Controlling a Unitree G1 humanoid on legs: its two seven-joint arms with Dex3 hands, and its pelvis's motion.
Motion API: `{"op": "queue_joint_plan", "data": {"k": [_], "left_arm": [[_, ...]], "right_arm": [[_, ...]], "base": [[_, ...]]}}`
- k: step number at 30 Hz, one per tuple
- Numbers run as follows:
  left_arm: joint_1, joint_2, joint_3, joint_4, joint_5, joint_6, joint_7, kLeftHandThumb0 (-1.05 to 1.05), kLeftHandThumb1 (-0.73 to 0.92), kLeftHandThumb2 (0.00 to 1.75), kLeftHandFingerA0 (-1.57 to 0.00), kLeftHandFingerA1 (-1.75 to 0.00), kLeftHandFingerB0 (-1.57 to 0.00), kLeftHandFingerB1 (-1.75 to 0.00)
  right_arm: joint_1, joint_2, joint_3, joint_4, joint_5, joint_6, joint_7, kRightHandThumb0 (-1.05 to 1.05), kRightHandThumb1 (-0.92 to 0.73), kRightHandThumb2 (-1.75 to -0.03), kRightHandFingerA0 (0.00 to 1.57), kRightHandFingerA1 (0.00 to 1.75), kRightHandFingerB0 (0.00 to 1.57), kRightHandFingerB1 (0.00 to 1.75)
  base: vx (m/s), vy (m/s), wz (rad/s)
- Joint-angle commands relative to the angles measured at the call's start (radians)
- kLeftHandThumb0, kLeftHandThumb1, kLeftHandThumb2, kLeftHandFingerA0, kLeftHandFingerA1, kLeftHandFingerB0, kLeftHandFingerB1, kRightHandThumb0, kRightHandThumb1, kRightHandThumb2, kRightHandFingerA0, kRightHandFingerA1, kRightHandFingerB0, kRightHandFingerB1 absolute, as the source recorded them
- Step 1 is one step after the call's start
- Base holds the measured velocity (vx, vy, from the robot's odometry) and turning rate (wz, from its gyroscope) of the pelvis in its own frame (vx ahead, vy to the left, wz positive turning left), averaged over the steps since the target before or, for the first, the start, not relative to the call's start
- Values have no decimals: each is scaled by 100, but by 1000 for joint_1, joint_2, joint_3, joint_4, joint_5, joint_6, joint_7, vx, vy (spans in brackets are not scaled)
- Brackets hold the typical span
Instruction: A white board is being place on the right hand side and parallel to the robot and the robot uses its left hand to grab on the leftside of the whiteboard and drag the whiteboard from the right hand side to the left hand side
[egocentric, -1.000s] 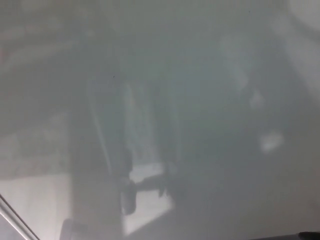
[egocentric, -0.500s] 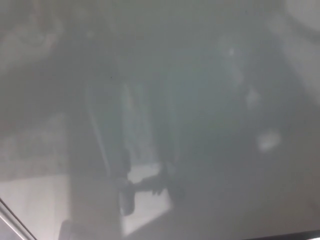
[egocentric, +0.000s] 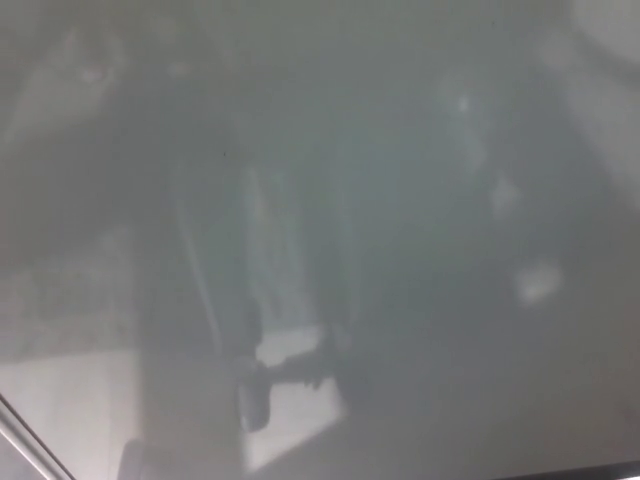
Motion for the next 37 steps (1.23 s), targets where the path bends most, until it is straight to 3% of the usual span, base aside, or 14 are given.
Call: {"op": "queue_joint_plan", "data": {"k": [1,9,10,11,24,31,37], "left_arm": [[-5,17,-23,16,22,45,31,-74,83,107,0,-13,0,-11],[18,12,-38,13,27,11,36,-72,82,108,0,-17,0,-15],[23,8,-38,13,26,8,36,-60,88,80,0,-4,0,-4],[27,6,-41,13,29,7,40,-72,82,108,0,-17,0,-15],[20,10,-72,10,38,9,51,-75,82,107,0,-15,0,-13],[25,11,-80,12,45,5,33,-77,82,108,0,-14,0,-12],[26,9,-80,12,47,2,39,-76,82,107,0,-15,0,-12]], "right_arm": [[10,-13,-6,3,9,1,1,-36,-79,-62,63,67,55,52],[21,-28,-6,2,9,-10,11,-38,-78,-62,65,68,55,52],[24,-33,-2,2,3,-5,8,-40,-79,-62,64,62,54,51],[25,-35,2,1,-1,5,3,-41,-78,-62,66,58,53,49],[6,-39,-4,-2,11,1,16,-39,-77,-62,65,67,55,51],[2,-41,-5,0,7,5,17,-38,-77,-61,65,59,55,51],[3,-42,-8,-1,13,8,27,-39,-77,-62,63,63,55,51]], "base": [[0,0,0],[0,0,0],[0,0,0],[0,0,0],[0,0,0],[0,0,0],[0,0,0]]}}
